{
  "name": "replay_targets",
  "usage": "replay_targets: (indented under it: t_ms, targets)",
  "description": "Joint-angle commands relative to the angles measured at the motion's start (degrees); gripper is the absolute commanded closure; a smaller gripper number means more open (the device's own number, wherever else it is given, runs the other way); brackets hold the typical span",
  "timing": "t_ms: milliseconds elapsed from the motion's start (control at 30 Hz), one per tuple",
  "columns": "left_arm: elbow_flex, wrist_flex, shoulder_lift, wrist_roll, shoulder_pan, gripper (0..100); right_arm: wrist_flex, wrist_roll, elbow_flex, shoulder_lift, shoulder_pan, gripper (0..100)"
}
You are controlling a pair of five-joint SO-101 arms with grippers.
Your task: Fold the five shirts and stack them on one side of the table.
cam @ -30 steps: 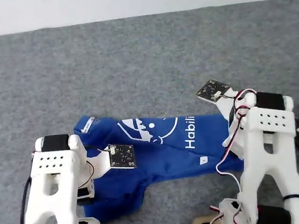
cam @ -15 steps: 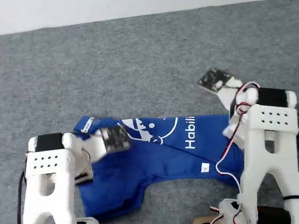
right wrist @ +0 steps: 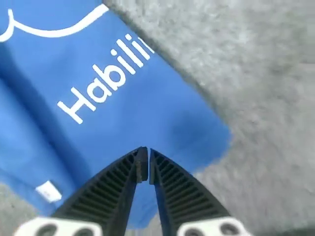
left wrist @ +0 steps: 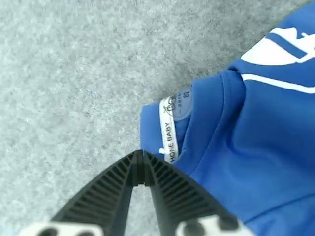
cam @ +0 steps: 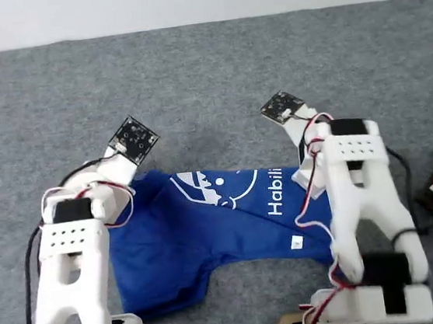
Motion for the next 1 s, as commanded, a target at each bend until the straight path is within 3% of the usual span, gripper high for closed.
replay_targets:
  t_ms: [0, 300, 500, 967]
  targets:
    - [1.8, -3.6, -0.8, 1.0, 0.1, 100, -1.9, -1.8, -8.0, 4.6, -0.3, 98.8]
    - [4.7, -4.3, 0.4, 1.1, 3.3, 100, 0.8, -3.3, -24.4, 22.6, -0.2, 98.8]
    - [-2.6, -3.7, 12.2, 1.1, 2.9, 100, 5.6, -3.3, -31.9, 28.2, -0.1, 98.8]
    - [-34.4, 15.9, 42.5, 4.2, 4.0, 100, 6.9, -3.4, -32.8, 28.8, 0.2, 98.8]
